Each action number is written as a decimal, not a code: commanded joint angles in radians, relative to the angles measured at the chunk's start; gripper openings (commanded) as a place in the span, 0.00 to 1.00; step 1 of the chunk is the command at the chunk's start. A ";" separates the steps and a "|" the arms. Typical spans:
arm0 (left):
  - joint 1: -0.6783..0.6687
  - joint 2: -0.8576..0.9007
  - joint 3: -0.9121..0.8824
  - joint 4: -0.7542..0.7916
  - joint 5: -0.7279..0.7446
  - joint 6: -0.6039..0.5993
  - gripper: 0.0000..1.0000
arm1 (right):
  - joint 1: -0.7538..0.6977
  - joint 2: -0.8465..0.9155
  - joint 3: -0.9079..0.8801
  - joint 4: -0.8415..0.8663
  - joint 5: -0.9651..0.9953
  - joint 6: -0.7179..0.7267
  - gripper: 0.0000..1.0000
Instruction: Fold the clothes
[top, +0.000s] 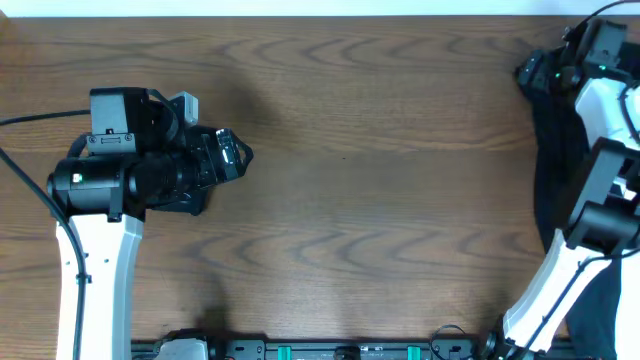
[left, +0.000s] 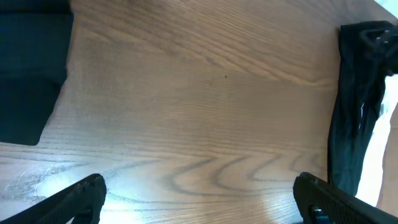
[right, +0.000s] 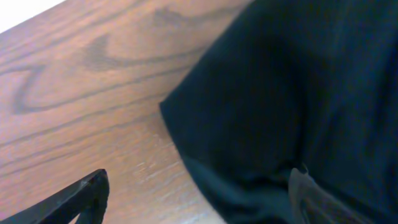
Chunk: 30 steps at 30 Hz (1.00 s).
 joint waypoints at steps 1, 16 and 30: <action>-0.002 -0.003 0.020 -0.003 -0.012 0.014 0.98 | 0.007 0.048 0.017 0.021 0.014 0.005 0.88; -0.002 -0.003 0.020 -0.003 -0.012 0.013 0.98 | 0.020 0.071 0.018 -0.053 0.058 0.004 0.01; -0.002 -0.003 0.020 -0.002 -0.012 0.013 0.98 | 0.278 -0.350 0.018 -0.162 -0.229 -0.079 0.01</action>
